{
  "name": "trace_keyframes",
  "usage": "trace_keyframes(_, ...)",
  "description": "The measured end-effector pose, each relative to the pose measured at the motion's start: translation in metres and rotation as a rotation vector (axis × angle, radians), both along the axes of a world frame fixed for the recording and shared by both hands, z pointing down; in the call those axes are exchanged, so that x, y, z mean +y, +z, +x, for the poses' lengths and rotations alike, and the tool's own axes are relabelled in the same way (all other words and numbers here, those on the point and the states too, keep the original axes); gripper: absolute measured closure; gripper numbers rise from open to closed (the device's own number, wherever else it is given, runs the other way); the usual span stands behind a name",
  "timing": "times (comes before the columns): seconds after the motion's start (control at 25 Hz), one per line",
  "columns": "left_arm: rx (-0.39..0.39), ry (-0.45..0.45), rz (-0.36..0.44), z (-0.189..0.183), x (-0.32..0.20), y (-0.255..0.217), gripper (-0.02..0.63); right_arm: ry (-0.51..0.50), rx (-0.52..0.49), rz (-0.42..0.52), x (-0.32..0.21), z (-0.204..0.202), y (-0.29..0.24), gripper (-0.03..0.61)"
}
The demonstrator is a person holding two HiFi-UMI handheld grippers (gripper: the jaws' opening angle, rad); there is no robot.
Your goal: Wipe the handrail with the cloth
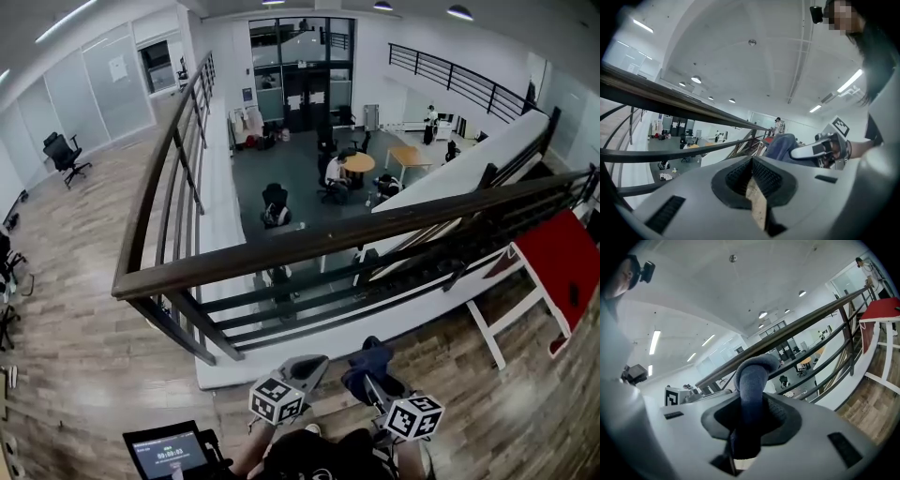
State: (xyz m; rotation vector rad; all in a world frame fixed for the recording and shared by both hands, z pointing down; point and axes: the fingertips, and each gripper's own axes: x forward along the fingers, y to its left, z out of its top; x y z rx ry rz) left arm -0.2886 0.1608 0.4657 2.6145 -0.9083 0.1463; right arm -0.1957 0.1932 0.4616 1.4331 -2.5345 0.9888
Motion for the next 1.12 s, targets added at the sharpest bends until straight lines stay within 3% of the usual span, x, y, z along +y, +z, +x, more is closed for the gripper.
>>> trace_keyframes(0.36, -0.015, -0.078, -0.023, -0.026, -0.031, 0.015, 0.612, -0.108, -0.021, 0.067, -0.084, -0.028, -0.037, 0.474)
trace_keyframes(0.6, -0.014, -0.165, -0.028, -0.02, -0.065, 0.021, 0.612, -0.219, -0.075, 0.163, -0.164, -0.048, -0.083, 0.474)
trace_keyframes(0.88, -0.013, -0.26, -0.049, 0.014, -0.119, 0.03, 0.612, -0.328, -0.111, 0.178, -0.242, -0.041, -0.097, 0.474)
trace_keyframes(1.12, -0.026, -0.279, -0.05, 0.065, -0.168, 0.022, 0.612, -0.375, -0.13, 0.134, -0.304, -0.014, -0.093, 0.474)
